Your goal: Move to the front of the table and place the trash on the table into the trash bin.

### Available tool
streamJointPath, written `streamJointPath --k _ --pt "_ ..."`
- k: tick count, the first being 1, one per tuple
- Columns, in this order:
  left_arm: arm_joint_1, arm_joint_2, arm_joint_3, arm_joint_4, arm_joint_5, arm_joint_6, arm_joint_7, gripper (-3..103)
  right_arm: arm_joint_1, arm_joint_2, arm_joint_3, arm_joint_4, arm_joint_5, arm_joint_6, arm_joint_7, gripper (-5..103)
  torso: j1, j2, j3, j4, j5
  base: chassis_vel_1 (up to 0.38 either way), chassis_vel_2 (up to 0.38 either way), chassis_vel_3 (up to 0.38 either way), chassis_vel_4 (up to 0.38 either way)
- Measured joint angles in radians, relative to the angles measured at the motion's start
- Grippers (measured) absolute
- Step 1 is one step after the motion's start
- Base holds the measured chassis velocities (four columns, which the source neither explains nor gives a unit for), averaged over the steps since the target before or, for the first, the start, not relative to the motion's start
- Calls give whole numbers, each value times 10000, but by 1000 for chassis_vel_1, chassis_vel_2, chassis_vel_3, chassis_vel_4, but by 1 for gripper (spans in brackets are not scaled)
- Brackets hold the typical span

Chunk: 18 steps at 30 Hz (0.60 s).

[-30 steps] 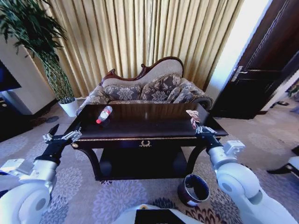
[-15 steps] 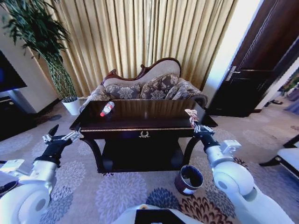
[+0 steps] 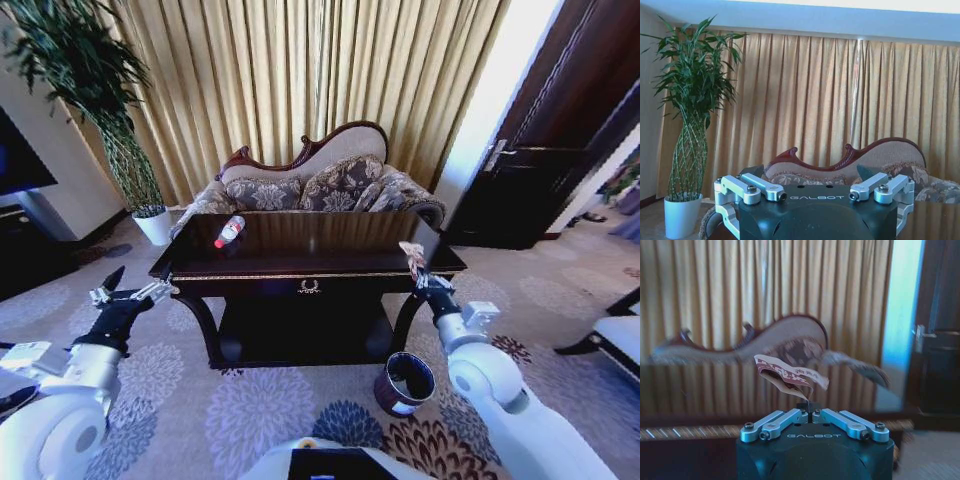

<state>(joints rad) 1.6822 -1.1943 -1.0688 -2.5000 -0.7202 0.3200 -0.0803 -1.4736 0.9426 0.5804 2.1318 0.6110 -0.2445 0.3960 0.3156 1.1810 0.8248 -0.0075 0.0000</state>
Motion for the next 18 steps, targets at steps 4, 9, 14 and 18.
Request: streamJointPath --k 4,9,14,18 --pt "-66 -65 31 0 1 0 -1 100 -29 45 -340 -1410 -94 91 -261 0 1 0 1 0 0 0 0 0 0" --pt "-86 -75 3 0 0 -1 -5 100 443 323 -951 -3675 -134 147 -591 0 1 0 1 1 4 0 0 0 0" --pt "-89 -69 -9 0 0 -4 -16 100 1158 623 -1333 -5456 -110 162 -685 0 0 0 0 4 0 0 0 0 0" --pt "-135 -145 46 1 1 -7 -20 100 1847 908 -1613 -7457 -452 171 -828 0 1 0 1 3 0 0 0 0 0"
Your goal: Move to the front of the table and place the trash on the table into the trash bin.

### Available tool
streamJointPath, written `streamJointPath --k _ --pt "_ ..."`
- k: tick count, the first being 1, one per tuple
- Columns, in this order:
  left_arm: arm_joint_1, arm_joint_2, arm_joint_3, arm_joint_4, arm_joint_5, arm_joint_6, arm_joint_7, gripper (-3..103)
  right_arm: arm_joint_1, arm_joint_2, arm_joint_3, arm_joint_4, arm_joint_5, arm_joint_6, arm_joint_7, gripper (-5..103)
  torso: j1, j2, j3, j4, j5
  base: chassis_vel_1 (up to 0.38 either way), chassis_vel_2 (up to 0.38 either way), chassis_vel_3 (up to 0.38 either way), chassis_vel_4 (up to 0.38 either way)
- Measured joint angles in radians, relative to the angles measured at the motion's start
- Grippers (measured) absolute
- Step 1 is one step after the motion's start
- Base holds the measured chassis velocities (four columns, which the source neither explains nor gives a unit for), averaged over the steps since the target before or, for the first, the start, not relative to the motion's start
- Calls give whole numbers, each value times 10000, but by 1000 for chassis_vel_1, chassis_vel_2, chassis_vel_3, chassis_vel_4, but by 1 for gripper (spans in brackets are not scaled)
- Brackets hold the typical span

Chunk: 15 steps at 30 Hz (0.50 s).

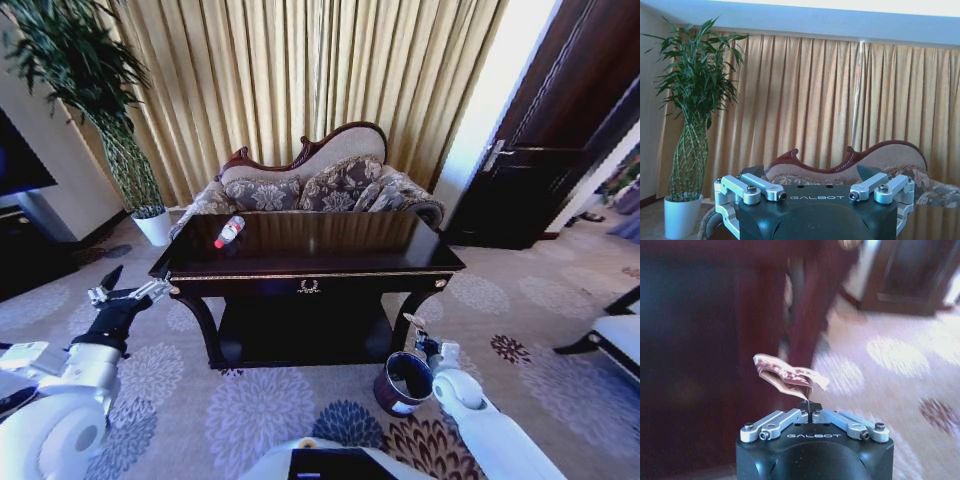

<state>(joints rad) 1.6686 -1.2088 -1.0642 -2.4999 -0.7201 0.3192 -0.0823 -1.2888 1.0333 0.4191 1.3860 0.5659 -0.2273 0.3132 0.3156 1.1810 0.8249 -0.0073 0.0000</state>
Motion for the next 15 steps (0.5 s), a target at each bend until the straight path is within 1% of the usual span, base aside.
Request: streamJointPath --k 1,3,4,5,6,8,10,12,14,15 --pt "0 0 0 0 0 0 0 100 0 0 0 0 0 0 0 0 0 0 0 0 0 0 0 0 0" --pt "-35 -59 38 0 73 -76 22 100 383 174 -180 -1317 -533 247 -150 0 0 0 0 -3 0 0 0 0 0" --pt "-35 -59 38 0 73 -76 22 100 383 174 -180 -1317 -533 247 -150 0 0 0 0 -3 0 0 0 0 0" --pt "-38 -93 40 0 122 -121 63 100 560 291 -254 -2112 -1055 496 -375 0 0 0 0 0 3 0 0 0 0" --pt "-38 -115 35 0 134 -137 87 100 647 370 -291 -2575 -1352 608 -546 0 0 0 0 -3 3 0 0 0 0" --pt "-36 -128 26 0 136 -142 91 100 685 411 -304 -2746 -1430 637 -602 0 0 0 0 -4 2 0 0 0 0" --pt "-31 -184 -4 0 135 -157 108 100 929 646 -301 -3329 -1683 688 -791 0 0 0 0 -3 1 0 0 0 0" --pt "-31 -184 -4 0 135 -157 108 100 929 646 -301 -3329 -1683 688 -791 0 0 0 0 -3 1 0 0 0 0" --pt "-66 -215 22 -1 131 -172 124 100 1163 870 -252 -3506 -1864 690 -927 0 0 1 0 1 0 0 0 0 0" --pt "-66 -215 22 -1 131 -172 124 100 1163 870 -252 -3506 -1864 690 -927 0 0 1 0 1 0 0 0 0 0"
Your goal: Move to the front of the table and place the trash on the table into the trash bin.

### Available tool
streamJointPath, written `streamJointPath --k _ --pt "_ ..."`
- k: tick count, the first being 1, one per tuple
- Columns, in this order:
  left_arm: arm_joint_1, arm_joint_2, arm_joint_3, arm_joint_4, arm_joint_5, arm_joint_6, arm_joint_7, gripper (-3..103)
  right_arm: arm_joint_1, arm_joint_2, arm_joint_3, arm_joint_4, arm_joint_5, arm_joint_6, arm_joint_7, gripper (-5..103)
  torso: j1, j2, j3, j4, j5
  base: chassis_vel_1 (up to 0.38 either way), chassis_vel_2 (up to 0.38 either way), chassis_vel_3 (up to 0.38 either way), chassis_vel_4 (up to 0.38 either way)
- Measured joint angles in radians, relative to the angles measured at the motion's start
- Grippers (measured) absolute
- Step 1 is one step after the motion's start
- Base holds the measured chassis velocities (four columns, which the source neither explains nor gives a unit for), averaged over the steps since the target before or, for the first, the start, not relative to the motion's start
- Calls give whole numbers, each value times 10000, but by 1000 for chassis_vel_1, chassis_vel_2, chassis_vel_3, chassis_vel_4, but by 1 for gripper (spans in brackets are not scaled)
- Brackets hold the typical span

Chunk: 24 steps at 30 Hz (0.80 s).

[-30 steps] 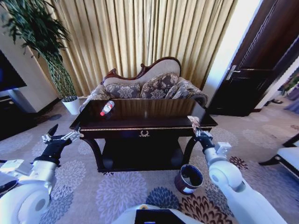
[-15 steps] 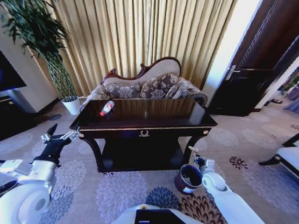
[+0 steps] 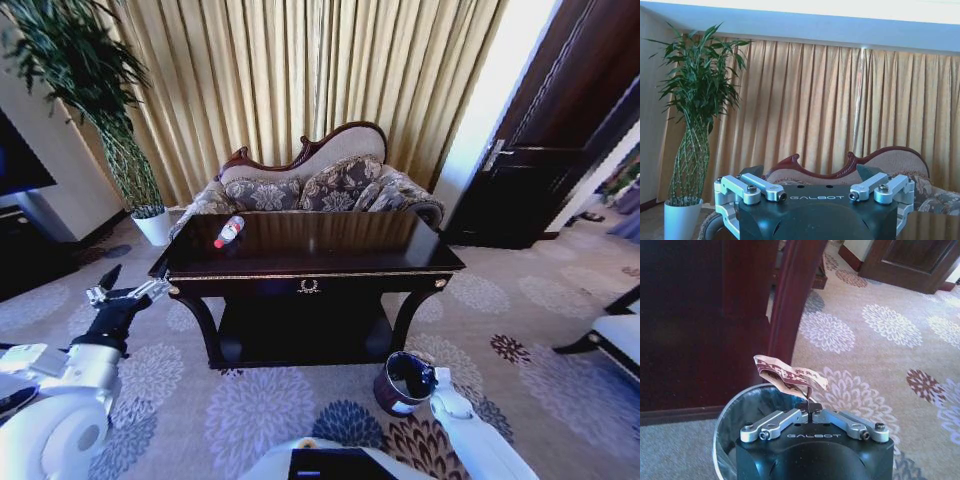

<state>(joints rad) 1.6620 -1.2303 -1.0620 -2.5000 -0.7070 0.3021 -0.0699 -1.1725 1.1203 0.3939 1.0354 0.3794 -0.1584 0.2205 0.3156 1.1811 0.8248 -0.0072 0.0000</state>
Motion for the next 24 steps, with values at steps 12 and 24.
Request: streamJointPath --k 12,24 --pt "-296 159 -82 89 -242 -71 22 100 -3 367 73 -93 -1155 -51 328 20 0 -1 0 -4 -1 0 0 0 0" --pt "-260 152 -56 122 -255 -96 235 100 -29 314 94 47 -1010 -69 337 64 0 -1 -1 -2 0 0 0 0 0"
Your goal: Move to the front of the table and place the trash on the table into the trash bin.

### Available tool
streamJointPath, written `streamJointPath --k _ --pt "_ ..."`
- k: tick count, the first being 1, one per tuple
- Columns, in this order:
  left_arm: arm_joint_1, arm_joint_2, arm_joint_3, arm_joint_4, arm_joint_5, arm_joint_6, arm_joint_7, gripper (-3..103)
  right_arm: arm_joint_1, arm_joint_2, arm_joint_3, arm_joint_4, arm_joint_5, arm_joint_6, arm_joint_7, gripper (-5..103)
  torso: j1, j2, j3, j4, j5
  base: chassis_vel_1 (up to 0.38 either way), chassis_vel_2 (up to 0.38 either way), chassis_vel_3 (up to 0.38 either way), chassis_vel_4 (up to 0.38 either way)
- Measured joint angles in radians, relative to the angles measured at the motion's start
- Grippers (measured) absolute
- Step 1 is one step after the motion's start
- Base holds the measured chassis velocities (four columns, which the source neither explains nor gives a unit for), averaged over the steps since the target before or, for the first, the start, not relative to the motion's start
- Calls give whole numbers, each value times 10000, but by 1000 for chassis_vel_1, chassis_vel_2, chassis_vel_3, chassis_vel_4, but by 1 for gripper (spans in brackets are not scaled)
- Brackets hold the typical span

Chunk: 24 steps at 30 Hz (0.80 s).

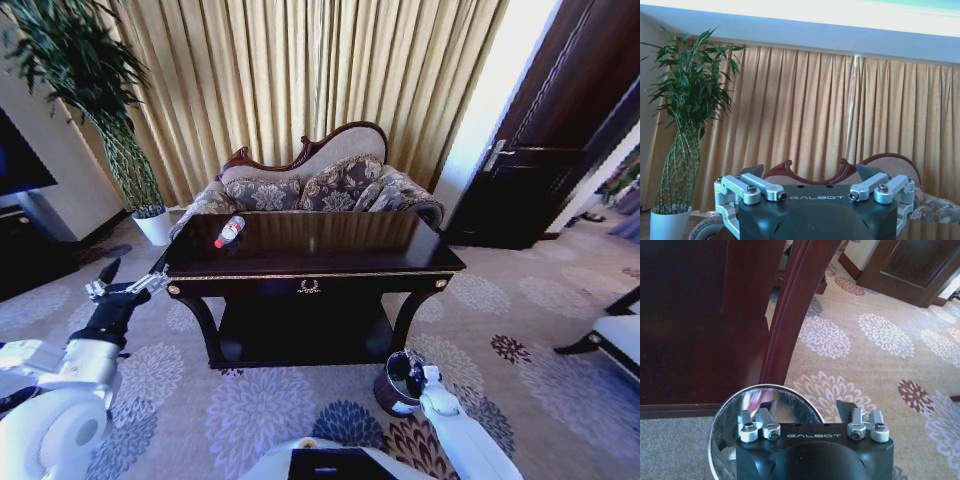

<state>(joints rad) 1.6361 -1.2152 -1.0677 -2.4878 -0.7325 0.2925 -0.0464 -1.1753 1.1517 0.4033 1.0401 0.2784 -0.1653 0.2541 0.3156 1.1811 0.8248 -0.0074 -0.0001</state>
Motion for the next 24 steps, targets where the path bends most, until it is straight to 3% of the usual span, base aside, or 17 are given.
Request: streamJointPath --k 2,3,5,7,11,24 --pt "11 -4 4 -9 2 -1 6 100 -5 -3 0 -3 40 -1 -1 69 0 0 0 0 1 0 0 0 0" --pt "15 -3 6 -17 6 -3 8 100 -5 -10 0 -14 69 -2 -4 80 0 0 0 0 1 0 0 0 0" --pt "16 0 7 -19 12 -5 8 100 -5 -15 1 -23 96 -4 -8 80 0 0 0 0 1 0 0 0 0" --pt "-5 5 7 2 24 -15 7 100 -3 -27 4 -50 155 -6 -22 90 0 1 0 0 1 0 0 0 0" --pt "-25 -1 13 25 27 -19 6 100 -3 -32 7 -95 184 -7 -39 99 0 0 0 0 0 0 0 0 0" --pt "19 14 -2 -27 27 -25 1 100 -50 8 47 -95 328 -8 -81 100 0 0 0 0 1 0 0 0 0"
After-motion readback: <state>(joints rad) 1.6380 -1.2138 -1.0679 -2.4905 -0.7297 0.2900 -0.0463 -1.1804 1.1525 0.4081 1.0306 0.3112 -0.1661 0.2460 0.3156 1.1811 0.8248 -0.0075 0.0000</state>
